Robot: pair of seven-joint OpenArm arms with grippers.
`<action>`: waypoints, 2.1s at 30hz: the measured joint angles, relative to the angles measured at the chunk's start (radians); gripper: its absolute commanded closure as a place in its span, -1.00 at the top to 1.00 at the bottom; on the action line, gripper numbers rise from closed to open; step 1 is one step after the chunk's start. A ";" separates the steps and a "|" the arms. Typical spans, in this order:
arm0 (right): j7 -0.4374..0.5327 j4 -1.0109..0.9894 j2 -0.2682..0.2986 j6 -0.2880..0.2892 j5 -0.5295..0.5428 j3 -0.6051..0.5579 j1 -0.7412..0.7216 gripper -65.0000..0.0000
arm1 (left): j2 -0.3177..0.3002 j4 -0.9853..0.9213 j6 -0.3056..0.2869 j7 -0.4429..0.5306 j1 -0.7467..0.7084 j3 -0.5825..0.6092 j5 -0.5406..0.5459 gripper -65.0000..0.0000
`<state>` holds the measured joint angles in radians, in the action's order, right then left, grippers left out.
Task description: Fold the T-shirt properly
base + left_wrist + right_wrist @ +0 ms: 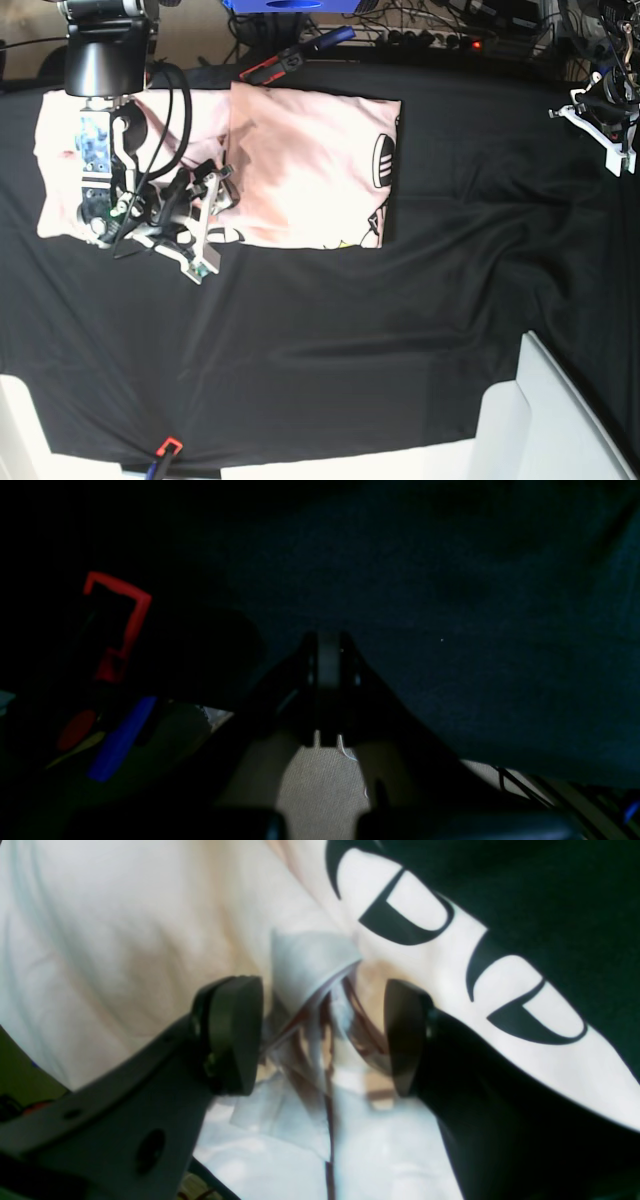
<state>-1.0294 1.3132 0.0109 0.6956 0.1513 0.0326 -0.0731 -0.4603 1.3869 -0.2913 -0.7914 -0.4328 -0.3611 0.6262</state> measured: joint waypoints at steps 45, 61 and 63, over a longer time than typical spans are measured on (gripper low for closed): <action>-0.044 -0.001 -0.006 0.000 0.004 0.000 -0.097 -0.99 | 0.000 -0.002 0.000 0.003 0.014 0.000 0.000 -1.00; -0.041 -0.079 0.000 0.000 0.000 0.003 -0.099 -0.97 | 0.000 -0.002 0.000 0.003 0.014 0.000 0.000 -1.00; -0.041 -0.079 0.000 0.000 0.000 0.003 -0.102 -0.97 | 0.000 -0.002 0.000 0.003 0.014 0.000 0.000 -1.00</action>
<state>-1.0702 1.2339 0.0109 0.6956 0.1516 0.0353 -0.1749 -0.4603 1.3853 -0.2913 -0.7887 -0.4187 -0.3611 0.6262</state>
